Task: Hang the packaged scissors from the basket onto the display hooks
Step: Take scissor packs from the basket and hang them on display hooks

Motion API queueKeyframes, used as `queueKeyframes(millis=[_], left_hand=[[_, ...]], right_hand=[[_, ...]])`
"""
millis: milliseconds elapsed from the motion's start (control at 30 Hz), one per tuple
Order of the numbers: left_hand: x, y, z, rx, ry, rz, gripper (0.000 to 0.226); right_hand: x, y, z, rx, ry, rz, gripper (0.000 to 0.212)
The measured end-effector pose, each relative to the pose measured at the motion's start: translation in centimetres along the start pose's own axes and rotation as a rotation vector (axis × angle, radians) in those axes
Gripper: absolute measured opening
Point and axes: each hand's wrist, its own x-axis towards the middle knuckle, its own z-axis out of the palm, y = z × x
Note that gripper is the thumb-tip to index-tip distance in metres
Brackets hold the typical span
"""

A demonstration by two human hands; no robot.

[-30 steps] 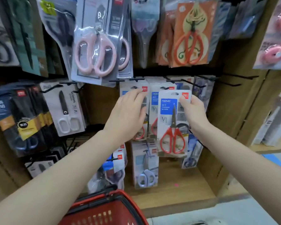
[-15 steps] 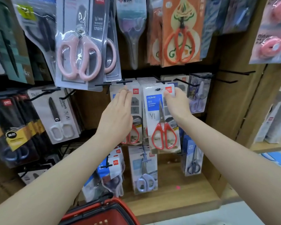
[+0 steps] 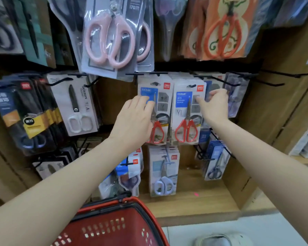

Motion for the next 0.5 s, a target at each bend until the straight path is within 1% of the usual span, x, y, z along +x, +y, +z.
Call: queueKeyframes(millis=[67, 167, 267, 333, 433, 500], left_hand=[[-2.5, -0.4, 0.0, 0.015, -0.028, 0.003, 0.025], [-7.7, -1.2, 0.4, 0.016, -0.123, -0.023, 0.025], [-14.3, -2.1, 0.8, 0.008, -0.223, -0.045, 0.018], [-19.1, -2.4, 0.8, -0.022, -0.288, -0.073, 0.019], [-26.3, -3.0, 0.6, -0.048, -0.438, -0.126, 0.023], [-31.1, -3.5, 0.8, -0.059, -0.54, -0.169, 0.021]], right_hand=[[-2.3, 0.4, 0.0, -0.128, 0.013, -0.103, 0.036], [-6.4, 1.4, 1.0, -0.218, -0.07, -0.261, 0.023], [-11.6, 2.0, 2.6, -0.262, -0.243, -0.414, 0.013], [-15.6, 2.5, 3.9, -0.279, -0.382, -0.47, 0.013], [-21.7, 2.7, 5.9, -0.245, -0.554, -0.555, 0.011], [-25.7, 2.9, 7.5, -0.197, -0.672, -0.596, 0.017]])
